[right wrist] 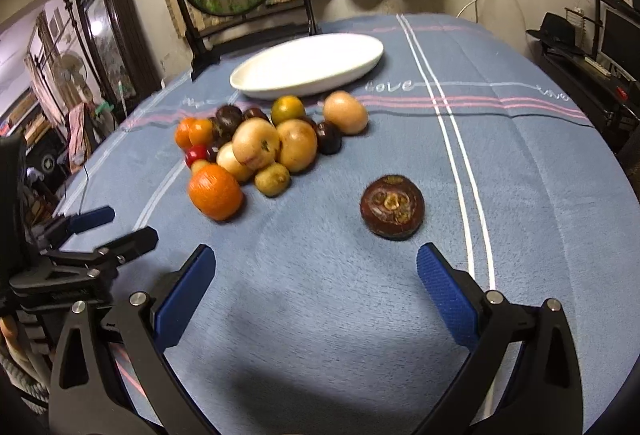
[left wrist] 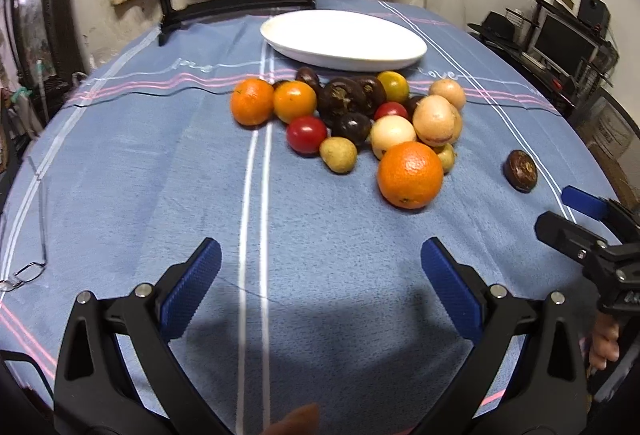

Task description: Organize fruits

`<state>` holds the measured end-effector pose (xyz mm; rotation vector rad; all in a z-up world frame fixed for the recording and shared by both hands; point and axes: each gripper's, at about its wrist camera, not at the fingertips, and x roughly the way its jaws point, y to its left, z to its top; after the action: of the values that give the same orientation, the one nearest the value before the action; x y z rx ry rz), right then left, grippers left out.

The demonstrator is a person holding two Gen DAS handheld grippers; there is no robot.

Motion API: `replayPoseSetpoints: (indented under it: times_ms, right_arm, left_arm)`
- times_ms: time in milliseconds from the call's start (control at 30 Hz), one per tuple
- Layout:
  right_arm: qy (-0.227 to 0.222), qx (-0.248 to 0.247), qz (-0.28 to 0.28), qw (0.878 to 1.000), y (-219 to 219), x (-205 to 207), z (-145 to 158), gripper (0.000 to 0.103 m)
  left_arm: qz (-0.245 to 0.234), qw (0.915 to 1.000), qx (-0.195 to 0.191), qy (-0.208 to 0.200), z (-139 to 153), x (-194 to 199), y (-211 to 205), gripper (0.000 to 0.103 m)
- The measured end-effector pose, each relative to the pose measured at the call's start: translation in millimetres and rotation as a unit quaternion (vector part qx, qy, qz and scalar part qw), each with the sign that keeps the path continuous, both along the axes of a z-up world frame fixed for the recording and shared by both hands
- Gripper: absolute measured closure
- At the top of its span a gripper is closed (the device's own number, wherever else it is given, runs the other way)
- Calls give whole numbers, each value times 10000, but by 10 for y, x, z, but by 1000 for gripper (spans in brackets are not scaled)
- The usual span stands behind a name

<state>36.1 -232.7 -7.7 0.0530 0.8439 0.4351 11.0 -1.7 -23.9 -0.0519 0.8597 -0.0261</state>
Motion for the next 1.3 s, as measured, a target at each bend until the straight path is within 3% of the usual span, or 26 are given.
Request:
replayPoseSetpoints:
  times_ms: [167, 300, 400, 600, 767, 933, 1067, 1167, 1300]
  right_arm:
    - [230, -237, 82, 9994, -114, 124, -48, 1]
    - [590, -15, 89, 9982, -229, 282, -108, 1]
    - [619, 108, 56, 9980, -282, 389, -101, 2]
    - [579, 71, 246, 9980, -261, 544, -112, 25]
    - [728, 212, 348, 9965, -278, 626, -125, 26]
    - [820, 381, 365, 9952, -330, 668, -134, 26]
    - [803, 360, 339, 9955, -329, 675, -132, 35]
    - [787, 335, 375, 9956, -309, 678, -130, 44]
    - [732, 165, 397, 9964, -278, 685, -123, 49]
  left_arm:
    - [-228, 9992, -183, 257, -74, 128, 17, 2]
    - [-449, 9982, -163, 360, -51, 268, -46, 2]
    - [-628, 9973, -15, 391, -15, 389, -127, 2]
    - [-899, 9948, 128, 468, -15, 610, -283, 2]
    - [-1053, 9932, 59, 494, -16, 756, -371, 2]
    - [-1288, 9900, 285, 494, -73, 820, -547, 4]
    - [-1316, 9900, 367, 346, -61, 806, -593, 7]
    - [-1262, 9910, 362, 275, -38, 772, -561, 19]
    - [-1389, 9897, 290, 194, -11, 698, -547, 42]
